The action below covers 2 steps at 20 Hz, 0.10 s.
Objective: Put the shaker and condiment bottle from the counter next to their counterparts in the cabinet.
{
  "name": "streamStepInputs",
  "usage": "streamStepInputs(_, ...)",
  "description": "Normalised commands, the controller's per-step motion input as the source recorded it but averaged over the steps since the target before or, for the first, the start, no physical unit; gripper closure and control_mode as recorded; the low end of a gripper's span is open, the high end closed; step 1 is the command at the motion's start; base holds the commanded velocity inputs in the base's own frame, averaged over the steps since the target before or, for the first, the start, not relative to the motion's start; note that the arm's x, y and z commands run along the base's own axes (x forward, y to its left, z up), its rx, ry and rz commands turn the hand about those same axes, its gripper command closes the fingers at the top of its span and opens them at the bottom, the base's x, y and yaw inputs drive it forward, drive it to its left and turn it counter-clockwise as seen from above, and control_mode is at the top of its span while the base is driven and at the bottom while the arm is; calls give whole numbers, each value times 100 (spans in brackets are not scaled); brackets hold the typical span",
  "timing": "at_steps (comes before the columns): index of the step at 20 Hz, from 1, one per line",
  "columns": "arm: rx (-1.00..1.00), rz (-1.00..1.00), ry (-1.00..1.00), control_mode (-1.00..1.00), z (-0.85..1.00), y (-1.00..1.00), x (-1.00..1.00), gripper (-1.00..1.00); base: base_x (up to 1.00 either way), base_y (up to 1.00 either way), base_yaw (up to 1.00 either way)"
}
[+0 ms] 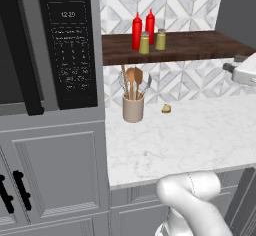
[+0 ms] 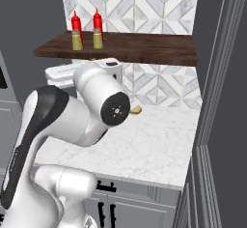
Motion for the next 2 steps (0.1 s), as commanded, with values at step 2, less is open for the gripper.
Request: streamStepInputs(2, 0, -15, 0, -100, 0, -3, -100, -100, 0, 0, 0)
